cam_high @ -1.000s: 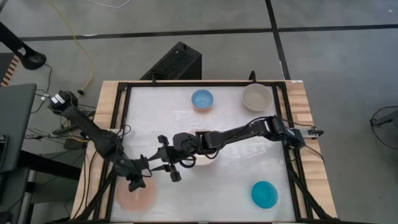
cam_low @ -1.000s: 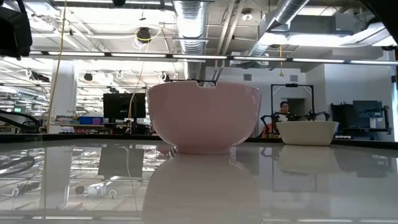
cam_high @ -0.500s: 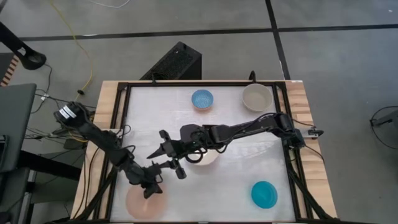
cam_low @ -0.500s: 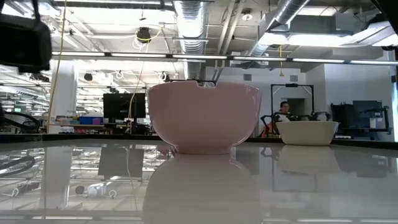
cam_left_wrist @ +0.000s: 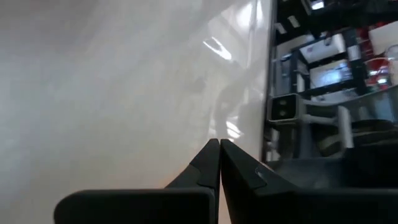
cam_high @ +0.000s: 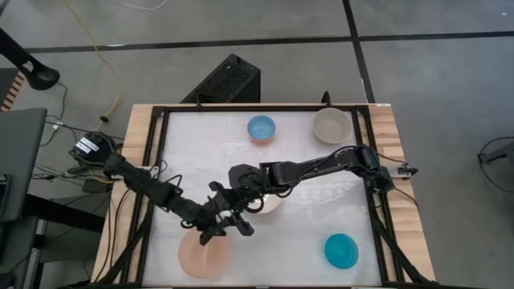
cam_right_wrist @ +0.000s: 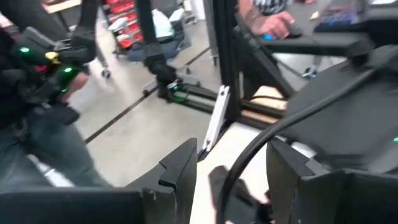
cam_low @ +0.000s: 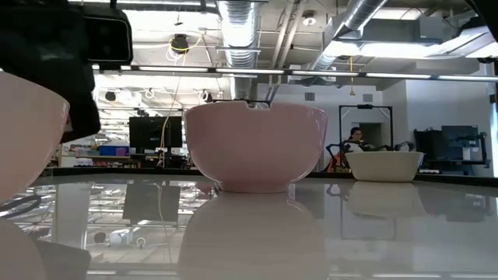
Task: Nest bowls inside each other
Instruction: Stack the orange bowl on top of the pink bowl
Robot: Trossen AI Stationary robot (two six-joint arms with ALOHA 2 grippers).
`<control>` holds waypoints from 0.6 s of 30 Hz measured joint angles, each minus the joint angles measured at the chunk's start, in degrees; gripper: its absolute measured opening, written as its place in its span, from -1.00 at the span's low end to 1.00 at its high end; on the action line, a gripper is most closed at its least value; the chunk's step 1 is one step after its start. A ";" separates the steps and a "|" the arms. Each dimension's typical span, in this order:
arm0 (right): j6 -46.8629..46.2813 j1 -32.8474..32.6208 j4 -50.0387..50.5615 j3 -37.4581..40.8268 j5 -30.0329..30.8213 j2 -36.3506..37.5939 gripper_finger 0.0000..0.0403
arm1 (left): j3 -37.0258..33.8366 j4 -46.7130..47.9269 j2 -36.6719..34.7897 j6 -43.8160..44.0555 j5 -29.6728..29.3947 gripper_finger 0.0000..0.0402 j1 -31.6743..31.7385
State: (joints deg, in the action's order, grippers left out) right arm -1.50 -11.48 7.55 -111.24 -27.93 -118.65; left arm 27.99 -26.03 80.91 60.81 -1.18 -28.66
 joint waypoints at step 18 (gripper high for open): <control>4.85 -0.35 11.22 -0.05 6.02 3.43 -0.31 | -0.01 20.40 -13.06 -9.86 0.19 -1.00 7.34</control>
State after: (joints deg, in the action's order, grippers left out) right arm 3.35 -11.83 18.77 -111.29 -21.91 -115.22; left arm 27.99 -5.64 67.85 50.95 -0.99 -21.32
